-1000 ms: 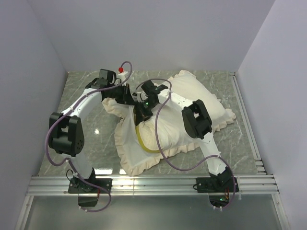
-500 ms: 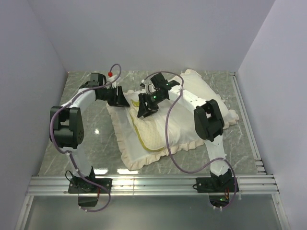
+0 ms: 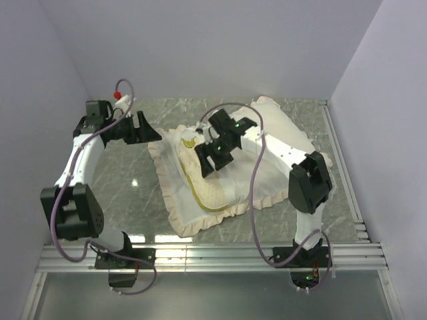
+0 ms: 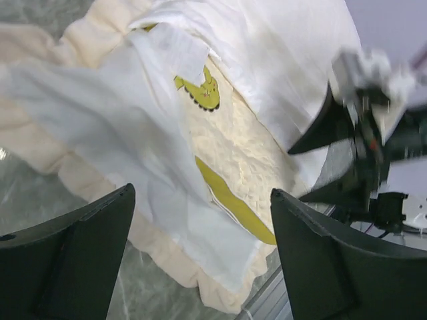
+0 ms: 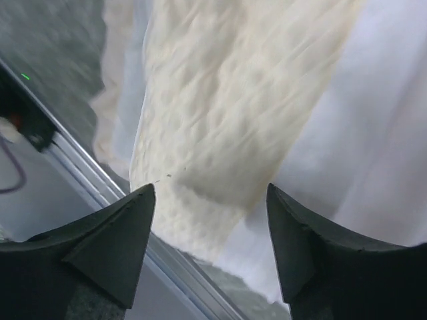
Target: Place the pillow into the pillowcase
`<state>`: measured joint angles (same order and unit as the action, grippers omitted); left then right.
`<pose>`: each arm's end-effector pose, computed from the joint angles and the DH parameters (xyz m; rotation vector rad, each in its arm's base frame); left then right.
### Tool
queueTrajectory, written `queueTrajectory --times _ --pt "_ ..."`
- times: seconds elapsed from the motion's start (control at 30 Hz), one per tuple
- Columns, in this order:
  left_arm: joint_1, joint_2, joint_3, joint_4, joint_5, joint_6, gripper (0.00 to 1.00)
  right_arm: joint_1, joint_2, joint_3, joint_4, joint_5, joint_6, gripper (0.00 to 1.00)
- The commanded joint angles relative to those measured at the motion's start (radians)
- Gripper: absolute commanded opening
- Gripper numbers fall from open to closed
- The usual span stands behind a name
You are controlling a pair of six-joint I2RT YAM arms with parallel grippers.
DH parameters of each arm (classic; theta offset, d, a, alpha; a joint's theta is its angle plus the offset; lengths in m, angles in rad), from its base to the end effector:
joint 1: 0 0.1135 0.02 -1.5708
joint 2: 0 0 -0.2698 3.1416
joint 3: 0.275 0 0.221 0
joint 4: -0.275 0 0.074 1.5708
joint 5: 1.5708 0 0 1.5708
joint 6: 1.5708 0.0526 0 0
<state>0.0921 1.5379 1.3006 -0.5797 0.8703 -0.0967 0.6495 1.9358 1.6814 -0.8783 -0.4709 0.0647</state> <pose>0.3082 -0.0119 0.3128 0.1959 2.2306 -1.0258 0.2950 0.2540 0.2606 -0.9422 2.6156 0.8400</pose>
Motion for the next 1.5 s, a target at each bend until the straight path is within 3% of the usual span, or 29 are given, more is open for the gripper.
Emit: queueTrajectory --times 0.0,0.03,0.17,0.2,0.33,0.63,0.67,0.73,0.77,0.87,1.03,1.17,1.47 --pt "0.035 -0.102 -0.102 0.075 0.027 -0.095 0.88 0.154 -0.101 -0.09 -0.024 0.265 -0.092 0.81" --pt "0.04 -0.113 -0.119 0.08 0.027 -0.104 0.88 0.207 -0.115 -0.126 -0.007 0.293 -0.092 0.92" --pt "0.066 -0.165 -0.207 0.122 0.007 -0.15 0.89 0.324 -0.162 -0.15 0.019 0.418 -0.071 0.93" --pt "0.075 -0.185 -0.233 0.132 0.003 -0.158 0.89 0.352 -0.159 -0.153 0.021 0.457 -0.066 0.98" --pt "0.086 -0.225 -0.258 0.141 -0.019 -0.155 0.89 0.412 -0.106 -0.179 0.027 0.69 -0.04 0.99" --pt "0.12 -0.301 -0.356 0.196 -0.051 -0.182 0.93 0.418 0.102 -0.178 0.101 0.652 -0.012 1.0" --pt "0.121 -0.329 -0.391 0.207 -0.057 -0.193 0.93 0.411 0.117 -0.18 0.11 0.643 -0.02 0.97" --pt "0.124 -0.36 -0.428 0.234 -0.08 -0.228 0.96 0.388 0.135 -0.155 0.114 0.569 -0.026 0.67" --pt "0.124 -0.387 -0.47 0.242 -0.082 -0.241 0.96 0.34 0.132 -0.14 0.116 0.476 -0.025 0.45" --pt "0.123 -0.424 -0.578 0.306 -0.085 -0.3 0.95 0.225 0.082 -0.072 0.142 0.3 -0.011 0.0" --pt "0.061 -0.409 -0.701 0.414 -0.189 -0.391 0.88 0.072 0.064 0.017 0.237 -0.117 0.13 0.0" --pt "-0.034 -0.352 -0.707 0.51 -0.263 -0.426 0.84 0.007 0.066 -0.031 0.35 -0.314 0.237 0.0" --pt "-0.311 -0.155 -0.623 0.653 -0.418 -0.508 0.77 -0.048 0.088 -0.086 0.472 -0.454 0.371 0.0"
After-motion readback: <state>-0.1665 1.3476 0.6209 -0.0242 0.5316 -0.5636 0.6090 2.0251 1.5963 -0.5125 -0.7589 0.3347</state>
